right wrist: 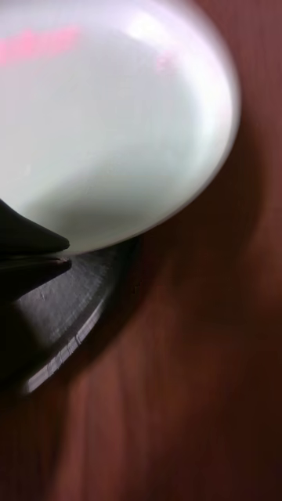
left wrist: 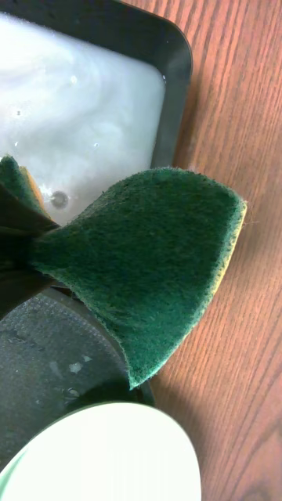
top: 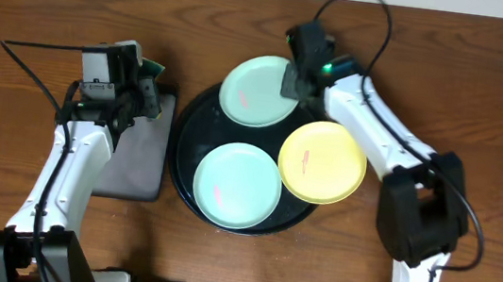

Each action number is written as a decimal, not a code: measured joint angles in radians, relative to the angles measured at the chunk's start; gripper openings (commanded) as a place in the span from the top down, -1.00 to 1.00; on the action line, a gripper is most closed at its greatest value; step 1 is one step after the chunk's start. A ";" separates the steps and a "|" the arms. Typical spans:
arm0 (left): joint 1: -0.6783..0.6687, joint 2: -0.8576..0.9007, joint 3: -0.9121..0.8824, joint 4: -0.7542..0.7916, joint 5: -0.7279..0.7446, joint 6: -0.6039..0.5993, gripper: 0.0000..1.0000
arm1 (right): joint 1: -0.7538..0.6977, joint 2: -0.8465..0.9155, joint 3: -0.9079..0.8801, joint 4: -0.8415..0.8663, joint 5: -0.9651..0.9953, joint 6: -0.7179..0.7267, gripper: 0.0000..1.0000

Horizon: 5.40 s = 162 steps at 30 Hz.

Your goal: Clean dirty plates on tray and stack at the side

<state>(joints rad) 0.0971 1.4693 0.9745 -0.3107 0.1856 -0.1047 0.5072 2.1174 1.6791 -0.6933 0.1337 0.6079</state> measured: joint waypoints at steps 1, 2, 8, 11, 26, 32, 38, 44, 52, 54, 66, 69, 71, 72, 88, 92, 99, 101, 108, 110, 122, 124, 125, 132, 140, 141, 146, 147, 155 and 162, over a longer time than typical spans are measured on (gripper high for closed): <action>0.000 0.000 0.000 0.000 0.000 0.000 0.84 | 0.010 0.013 -0.019 0.018 0.000 0.020 0.97; 0.000 0.000 0.000 0.000 0.000 0.000 0.85 | 0.020 0.021 -0.036 0.033 0.002 0.034 0.98; -0.003 0.000 0.000 0.002 0.019 0.000 0.85 | 0.092 0.029 -0.072 0.047 0.015 0.073 0.98; -0.010 0.000 0.000 0.005 0.023 0.000 0.85 | 0.122 0.029 -0.072 0.024 0.048 0.084 0.97; -0.015 0.000 0.000 0.005 0.026 0.000 0.86 | 0.064 0.027 -0.072 -0.005 -0.151 -0.169 -0.04; -0.020 -0.001 0.000 -0.039 0.024 0.000 0.87 | -0.055 0.011 -0.070 -0.052 -0.335 -0.333 -0.07; -0.097 -0.001 0.062 -0.163 -0.036 -0.020 0.86 | -0.098 0.006 -0.069 -0.087 -0.378 -0.407 -0.11; -0.213 -0.006 0.180 -0.182 -0.058 -0.050 0.85 | -0.093 0.006 -0.069 -0.085 -0.388 -0.454 0.02; -0.271 0.079 0.184 -0.104 -0.058 -0.121 0.85 | -0.084 0.006 -0.072 0.011 -0.315 -0.467 0.17; -0.271 0.136 0.184 -0.081 -0.059 -0.130 0.85 | -0.082 0.004 -0.100 0.089 -0.303 -0.470 0.18; -0.271 0.250 0.184 -0.066 -0.061 -0.126 0.85 | -0.052 0.001 -0.263 0.309 -0.341 -0.469 0.81; -0.271 0.250 0.184 -0.055 -0.061 -0.123 0.85 | -0.052 0.001 -0.263 0.320 -0.344 -0.444 0.97; -0.271 0.250 0.184 -0.048 -0.061 -0.123 0.86 | -0.053 -0.002 -0.261 0.329 -0.356 -0.425 0.97; -0.271 0.250 0.184 -0.043 -0.061 -0.123 0.86 | -0.052 -0.006 -0.259 0.331 -0.361 -0.420 0.98; -0.312 0.250 0.184 -0.030 -0.049 -0.123 0.85 | 0.009 -0.014 -0.259 0.322 -0.256 -0.362 0.70; -0.318 0.250 0.183 -0.030 -0.047 -0.128 0.85 | 0.018 -0.014 -0.260 0.322 -0.248 -0.359 0.75; -0.318 0.250 0.162 -0.007 -0.085 -0.193 0.86 | 0.018 -0.014 -0.260 0.323 -0.246 -0.352 0.76; -0.318 0.250 0.161 -0.002 -0.088 -0.211 0.86 | 0.018 -0.014 -0.260 0.323 -0.246 -0.352 0.75; -0.318 0.263 0.161 0.003 -0.088 -0.271 0.86 | 0.018 -0.014 -0.260 0.323 -0.246 -0.352 0.75; -0.318 0.279 0.161 0.009 -0.088 -0.286 0.85 | 0.018 -0.014 -0.260 0.322 -0.246 -0.352 0.75; -0.323 0.384 0.161 0.060 -0.087 -0.314 0.85 | 0.018 -0.014 -0.260 0.323 -0.246 -0.352 0.76; -0.330 0.388 0.161 0.072 -0.079 -0.315 0.86 | 0.018 -0.014 -0.260 0.322 -0.246 -0.352 0.76; -0.332 0.390 0.161 0.076 -0.074 -0.315 0.85 | 0.018 -0.014 -0.260 0.321 -0.245 -0.352 0.76; -0.339 0.394 0.161 0.092 -0.026 -0.315 0.85 | 0.018 -0.014 -0.260 0.319 -0.235 -0.351 0.75; -0.343 0.389 0.161 0.086 0.073 -0.254 0.85 | 0.018 -0.014 -0.261 0.319 -0.230 -0.351 0.74; -0.344 0.383 0.161 0.082 0.082 -0.237 0.85 | 0.018 -0.014 -0.261 0.320 -0.231 -0.351 0.73; -0.356 0.294 0.161 0.029 0.069 -0.176 0.85 | 0.018 -0.014 -0.261 0.320 -0.235 -0.353 0.48; -0.356 0.272 0.161 0.021 0.051 -0.170 0.85 | 0.018 -0.014 -0.261 0.320 -0.238 -0.355 0.42; -0.356 0.219 0.161 0.030 -0.046 -0.127 0.85 | 0.018 -0.046 -0.261 0.298 -0.250 -0.375 0.42; -0.356 0.281 0.161 0.095 -0.068 -0.122 0.85 | 0.018 -0.089 -0.261 0.296 -0.249 -0.378 0.56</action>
<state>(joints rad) -0.2584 1.7504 1.1355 -0.2161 0.1181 -0.2264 0.5251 2.0285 1.4181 -0.3977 -0.1158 0.2298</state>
